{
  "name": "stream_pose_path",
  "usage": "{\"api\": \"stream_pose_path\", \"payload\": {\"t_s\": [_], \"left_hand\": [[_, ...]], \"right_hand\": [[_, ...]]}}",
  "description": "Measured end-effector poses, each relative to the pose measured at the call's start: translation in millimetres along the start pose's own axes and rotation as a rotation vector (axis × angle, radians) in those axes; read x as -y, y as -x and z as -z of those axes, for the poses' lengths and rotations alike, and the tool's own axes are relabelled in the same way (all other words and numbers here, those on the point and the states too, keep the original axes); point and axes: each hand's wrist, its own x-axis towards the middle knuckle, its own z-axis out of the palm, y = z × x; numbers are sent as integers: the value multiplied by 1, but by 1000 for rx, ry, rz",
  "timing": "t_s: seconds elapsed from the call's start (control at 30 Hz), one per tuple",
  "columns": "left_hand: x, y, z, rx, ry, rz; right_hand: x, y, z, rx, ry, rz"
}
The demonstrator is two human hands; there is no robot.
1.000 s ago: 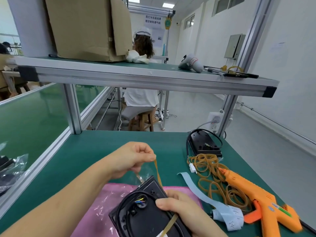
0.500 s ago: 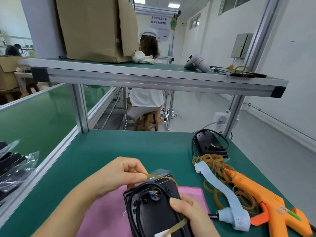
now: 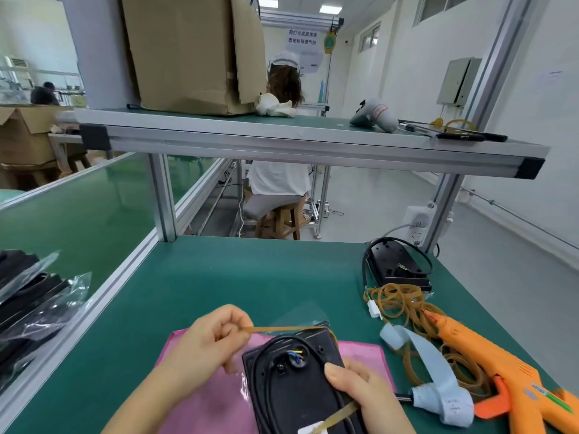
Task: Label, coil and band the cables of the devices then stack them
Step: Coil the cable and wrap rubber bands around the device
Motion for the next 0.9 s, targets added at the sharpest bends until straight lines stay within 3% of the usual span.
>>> {"api": "stream_pose_path", "payload": {"t_s": [0.2, 0.3, 0.4, 0.47, 0.63, 0.8, 0.9], "left_hand": [[-15, 11, -35, -332, -566, -318], [-26, 13, -44, -352, -814, -543], [-20, 13, -51, -385, -925, -892], [-15, 14, -50, -394, -847, -1005], [-2, 33, -54, -404, -665, -801], [-4, 51, -56, -247, -801, -410], [1, 60, -63, -227, -736, -377]], "right_hand": [[-4, -5, -3, -56, 62, 11], [0, -5, -3, -101, 109, 13], [1, -6, 0, -83, 120, 10], [2, -6, 3, -90, 102, 17], [4, -10, 6, -74, 19, 45], [4, -11, 1, -133, 12, 72], [3, -13, 2, -177, 38, 99]]}}
